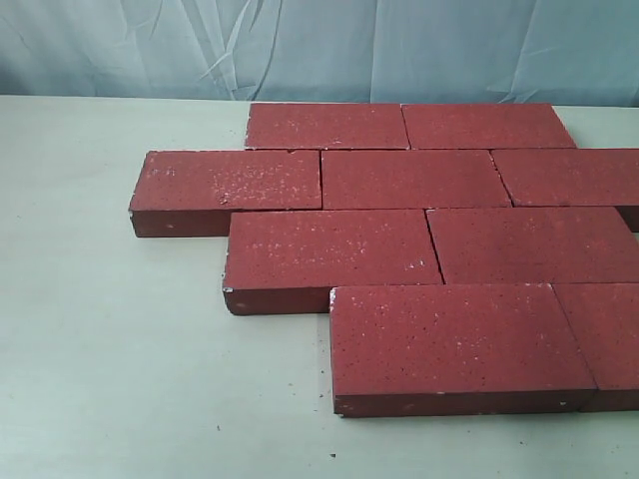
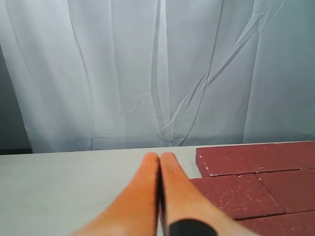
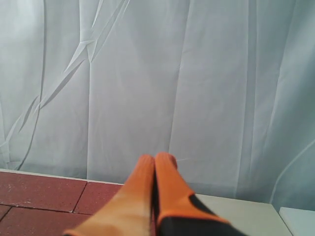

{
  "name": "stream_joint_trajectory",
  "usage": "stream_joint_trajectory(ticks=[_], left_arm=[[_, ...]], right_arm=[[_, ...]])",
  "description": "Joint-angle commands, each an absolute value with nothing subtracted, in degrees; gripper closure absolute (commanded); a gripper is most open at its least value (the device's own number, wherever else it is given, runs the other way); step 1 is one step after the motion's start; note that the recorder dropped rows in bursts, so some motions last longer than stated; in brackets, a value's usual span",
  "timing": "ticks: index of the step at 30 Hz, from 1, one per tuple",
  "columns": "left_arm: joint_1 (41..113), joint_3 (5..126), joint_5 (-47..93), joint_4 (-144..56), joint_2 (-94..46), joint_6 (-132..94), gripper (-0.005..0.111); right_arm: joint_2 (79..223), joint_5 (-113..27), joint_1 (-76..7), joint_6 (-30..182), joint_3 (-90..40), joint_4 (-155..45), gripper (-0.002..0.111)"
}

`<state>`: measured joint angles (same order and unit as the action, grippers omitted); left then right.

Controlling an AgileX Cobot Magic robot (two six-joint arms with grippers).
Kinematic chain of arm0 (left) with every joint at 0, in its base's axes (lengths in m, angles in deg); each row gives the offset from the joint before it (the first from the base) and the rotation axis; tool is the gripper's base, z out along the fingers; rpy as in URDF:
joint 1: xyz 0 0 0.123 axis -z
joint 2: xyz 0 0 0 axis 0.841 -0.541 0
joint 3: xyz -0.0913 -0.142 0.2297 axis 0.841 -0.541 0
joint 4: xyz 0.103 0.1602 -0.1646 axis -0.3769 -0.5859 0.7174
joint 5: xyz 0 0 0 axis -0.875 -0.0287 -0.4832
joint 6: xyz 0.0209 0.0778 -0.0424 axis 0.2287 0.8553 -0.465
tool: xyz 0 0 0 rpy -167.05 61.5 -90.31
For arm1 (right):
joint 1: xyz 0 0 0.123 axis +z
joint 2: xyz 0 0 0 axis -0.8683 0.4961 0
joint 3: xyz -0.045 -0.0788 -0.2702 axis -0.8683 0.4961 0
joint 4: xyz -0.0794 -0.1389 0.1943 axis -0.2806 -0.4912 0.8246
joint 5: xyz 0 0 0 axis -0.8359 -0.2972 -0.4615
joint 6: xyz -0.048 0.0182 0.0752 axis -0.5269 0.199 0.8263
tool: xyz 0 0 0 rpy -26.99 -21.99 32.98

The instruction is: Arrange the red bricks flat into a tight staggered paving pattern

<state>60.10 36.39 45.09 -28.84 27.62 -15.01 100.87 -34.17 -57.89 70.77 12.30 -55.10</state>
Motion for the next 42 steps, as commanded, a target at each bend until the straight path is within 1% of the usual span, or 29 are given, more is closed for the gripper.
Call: stream_joint_trajectory(ticks=[1, 3, 6, 13, 16, 20, 24, 42], left_arm=[[60.28, 35.79, 44.77, -34.18, 27.92, -15.05, 0.107], [60.28, 34.47, 43.96, -40.61, 28.35, -17.31, 0.107], [60.28, 28.53, 37.75, -48.25, 32.92, -21.43, 0.107], [60.16, 16.32, 36.95, -52.47, 45.39, -27.69, 0.107], [60.16, 11.09, 36.55, -52.35, 45.89, -28.16, 0.107], [60.16, 7.46, 36.66, -51.4, 45.89, -28.16, 0.107], [60.16, 5.03, 36.66, -49.3, 45.89, -28.16, 0.107], [60.16, 4.94, 36.22, -47.42, 45.89, -28.16, 0.107]], right_arm=[[100.64, -34.53, -58.22, 70.91, 12.59, -55.02, 0.109], [100.64, -34.53, -58.22, 70.91, 12.59, -54.07, 0.109], [100.64, -34.53, -58.22, 70.91, 12.59, -54.07, 0.109], [100.64, -34.53, -58.22, 70.91, 12.59, -54.07, 0.109], [100.64, -34.53, -58.22, 71.01, 12.59, -54.07, 0.109], [100.64, -34.61, -58.22, 71.13, 12.59, -54.07, 0.109], [100.64, -34.61, -58.22, 71.13, 12.59, -54.07, 0.109], [100.64, -34.49, -58.22, 71.13, 12.59, -54.07, 0.109]])
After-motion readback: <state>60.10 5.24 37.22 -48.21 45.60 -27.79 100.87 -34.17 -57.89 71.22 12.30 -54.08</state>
